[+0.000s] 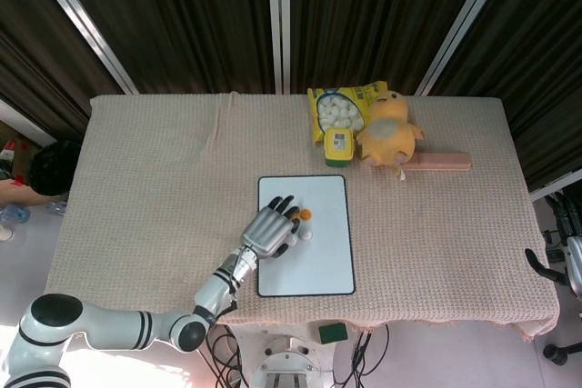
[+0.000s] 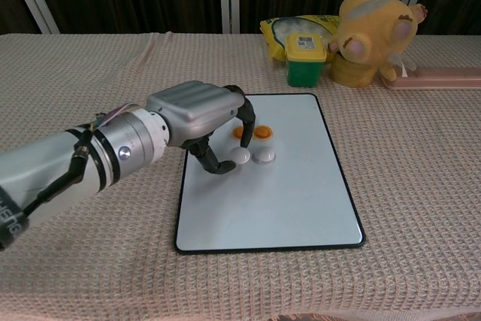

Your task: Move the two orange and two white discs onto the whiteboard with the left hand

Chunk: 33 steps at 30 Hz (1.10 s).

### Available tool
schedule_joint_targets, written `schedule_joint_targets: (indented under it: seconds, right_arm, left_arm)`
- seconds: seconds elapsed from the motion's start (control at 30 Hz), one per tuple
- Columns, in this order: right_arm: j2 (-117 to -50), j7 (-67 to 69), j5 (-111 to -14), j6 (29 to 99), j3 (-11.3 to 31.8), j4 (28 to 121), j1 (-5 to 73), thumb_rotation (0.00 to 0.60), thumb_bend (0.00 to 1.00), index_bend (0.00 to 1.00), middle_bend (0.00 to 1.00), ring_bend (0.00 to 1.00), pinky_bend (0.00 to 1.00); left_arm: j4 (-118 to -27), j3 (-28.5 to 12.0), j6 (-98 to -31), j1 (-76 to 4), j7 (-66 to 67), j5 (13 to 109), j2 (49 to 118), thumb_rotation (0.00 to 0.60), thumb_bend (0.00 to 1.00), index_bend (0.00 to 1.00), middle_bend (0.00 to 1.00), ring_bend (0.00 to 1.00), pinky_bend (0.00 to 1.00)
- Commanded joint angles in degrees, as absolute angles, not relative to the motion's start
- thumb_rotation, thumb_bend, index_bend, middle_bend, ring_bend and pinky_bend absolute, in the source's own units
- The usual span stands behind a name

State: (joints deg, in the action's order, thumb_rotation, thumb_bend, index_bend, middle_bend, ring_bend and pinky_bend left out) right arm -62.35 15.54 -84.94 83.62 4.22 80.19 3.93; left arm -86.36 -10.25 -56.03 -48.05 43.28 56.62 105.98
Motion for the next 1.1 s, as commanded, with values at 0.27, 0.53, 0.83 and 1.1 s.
schedule_joint_targets:
  seconds: [0.27, 0.53, 0.83, 1.1]
  right_arm:
    - [-62.4, 15.6, -85.0, 83.5, 4.3, 80.1, 4.0, 0.600, 0.28, 0.00, 0.00, 0.00, 0.00]
    - [-62.6, 15.6, -84.7, 83.2, 4.3, 79.9, 4.1, 0.600, 0.28, 0.00, 0.00, 0.00, 0.00]
    - [-62.7, 15.9, -84.7, 83.2, 4.3, 79.5, 4.0, 0.600, 0.28, 0.00, 0.00, 0.00, 0.00]
    - [-62.8, 16.4, -84.6, 83.2, 4.3, 79.1, 3.9, 0.600, 0.28, 0.00, 0.00, 0.00, 0.00]
  left_arm:
    - [-83.8, -10.2, -56.8, -49.5, 44.1, 55.3, 107.3, 0.600, 0.28, 0.50, 0.19, 0.06, 0.14]
    - [-82.7, -9.8, -56.3, -50.1, 43.6, 54.4, 107.9, 0.600, 0.28, 0.50, 0.19, 0.06, 0.14]
    - [-81.9, -9.7, -56.4, -50.5, 42.6, 54.4, 108.5, 0.600, 0.28, 0.50, 0.19, 0.06, 0.14]
    - [-81.2, -9.6, -56.3, -50.9, 42.4, 54.0, 109.0, 0.600, 0.28, 0.50, 0.19, 0.06, 0.14]
